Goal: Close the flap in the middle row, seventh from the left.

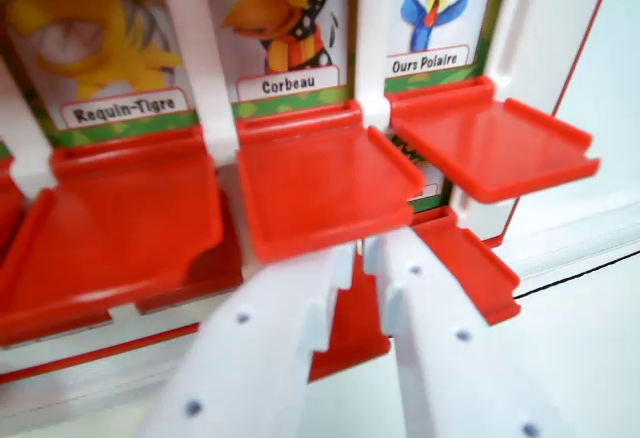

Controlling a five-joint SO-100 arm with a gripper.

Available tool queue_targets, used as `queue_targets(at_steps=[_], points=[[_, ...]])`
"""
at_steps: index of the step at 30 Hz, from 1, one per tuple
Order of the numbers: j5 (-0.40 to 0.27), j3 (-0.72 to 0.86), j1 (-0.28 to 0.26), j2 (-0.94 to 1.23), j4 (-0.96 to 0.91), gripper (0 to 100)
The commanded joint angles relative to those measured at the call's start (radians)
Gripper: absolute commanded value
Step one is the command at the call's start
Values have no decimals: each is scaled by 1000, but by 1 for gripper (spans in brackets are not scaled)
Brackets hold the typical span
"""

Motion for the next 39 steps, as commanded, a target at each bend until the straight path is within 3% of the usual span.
queue_targets(at_steps=[1, 39], points=[[5, -149, 0, 26, -25, 0], [25, -364, -40, -138, -32, 0]])
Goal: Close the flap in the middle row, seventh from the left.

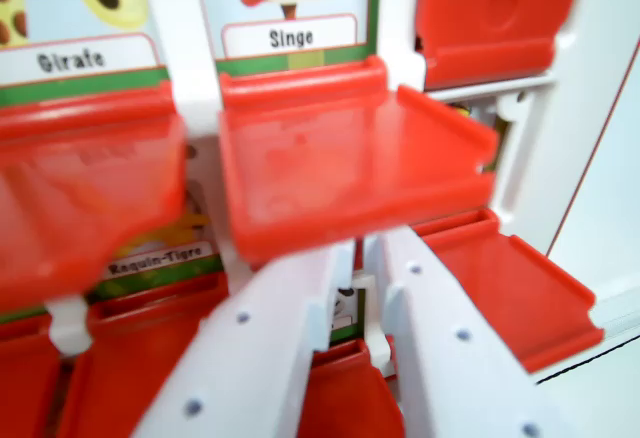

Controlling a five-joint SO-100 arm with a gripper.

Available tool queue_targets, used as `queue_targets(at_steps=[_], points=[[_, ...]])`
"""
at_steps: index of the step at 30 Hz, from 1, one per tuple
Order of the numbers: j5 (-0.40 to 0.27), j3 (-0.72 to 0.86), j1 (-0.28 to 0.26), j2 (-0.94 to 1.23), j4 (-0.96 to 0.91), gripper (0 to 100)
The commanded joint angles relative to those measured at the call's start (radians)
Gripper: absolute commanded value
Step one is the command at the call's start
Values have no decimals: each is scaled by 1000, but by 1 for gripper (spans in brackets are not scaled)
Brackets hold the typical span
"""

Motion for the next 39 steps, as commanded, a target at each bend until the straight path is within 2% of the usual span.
queue_targets(at_steps=[1, 11, 19, 27, 33, 39], points=[[3, -133, -17, 25, -32, 0], [5, -184, -20, -11, -32, 0], [11, -135, -29, 41, -18, 0], [25, -12, -38, 268, 83, 0], [46, 48, -49, 469, 229, 0], [57, 170, -97, 699, 385, 0]])
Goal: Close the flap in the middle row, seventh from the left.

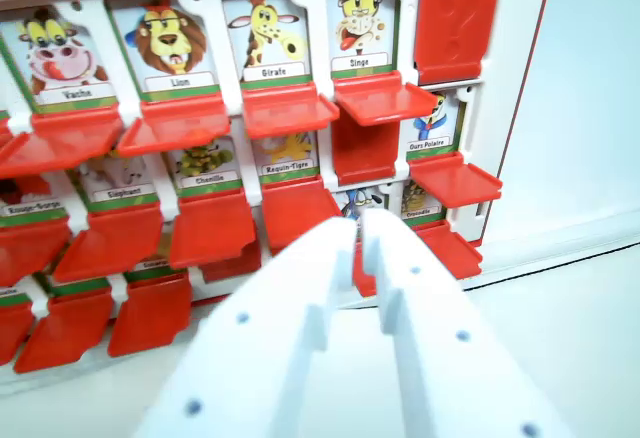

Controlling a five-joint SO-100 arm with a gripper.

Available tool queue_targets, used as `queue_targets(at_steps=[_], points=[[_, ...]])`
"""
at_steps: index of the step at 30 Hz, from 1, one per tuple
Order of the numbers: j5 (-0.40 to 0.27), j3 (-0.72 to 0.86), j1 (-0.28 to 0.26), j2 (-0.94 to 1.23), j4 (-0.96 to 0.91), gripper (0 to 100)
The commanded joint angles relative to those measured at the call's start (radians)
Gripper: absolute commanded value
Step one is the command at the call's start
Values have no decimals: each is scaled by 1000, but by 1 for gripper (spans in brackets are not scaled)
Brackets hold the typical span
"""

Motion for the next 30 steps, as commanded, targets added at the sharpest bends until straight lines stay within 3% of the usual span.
queue_targets(at_steps=[1, 4, 13, 22, 30], points=[[14, 28, -40, 256, 91, 0], [28, 57, -80, 347, 176, 0], [-14, 107, -164, 543, 310, 0], [54, 20, -245, 597, 468, 0], [72, 15, -252, 607, 469, 0]])
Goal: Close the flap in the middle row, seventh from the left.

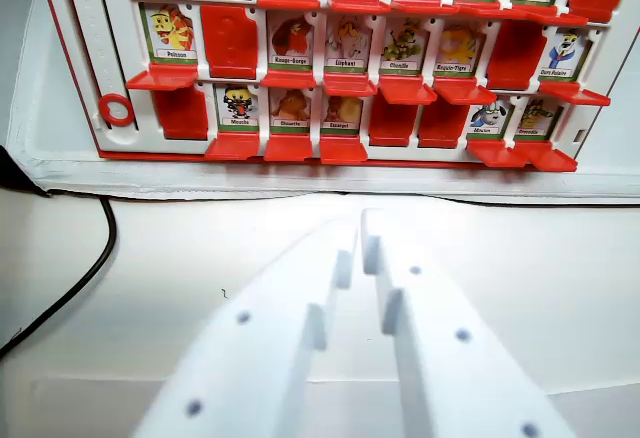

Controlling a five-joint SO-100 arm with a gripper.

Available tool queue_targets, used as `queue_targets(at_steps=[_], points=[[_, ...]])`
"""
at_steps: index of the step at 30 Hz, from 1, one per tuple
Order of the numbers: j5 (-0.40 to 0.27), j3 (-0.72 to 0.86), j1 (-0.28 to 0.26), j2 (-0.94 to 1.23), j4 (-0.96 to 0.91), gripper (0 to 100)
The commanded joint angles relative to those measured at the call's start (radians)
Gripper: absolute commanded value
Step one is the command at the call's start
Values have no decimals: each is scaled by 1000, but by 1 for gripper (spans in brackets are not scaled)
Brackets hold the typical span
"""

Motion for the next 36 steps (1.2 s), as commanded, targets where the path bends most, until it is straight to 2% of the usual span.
queue_targets(at_steps=[1, 7, 36], points=[[9, -106, -3, 58, 0, 0], [46, -101, 2, 60, -38, 0], [41, -86, 11, 55, -98, 0]])
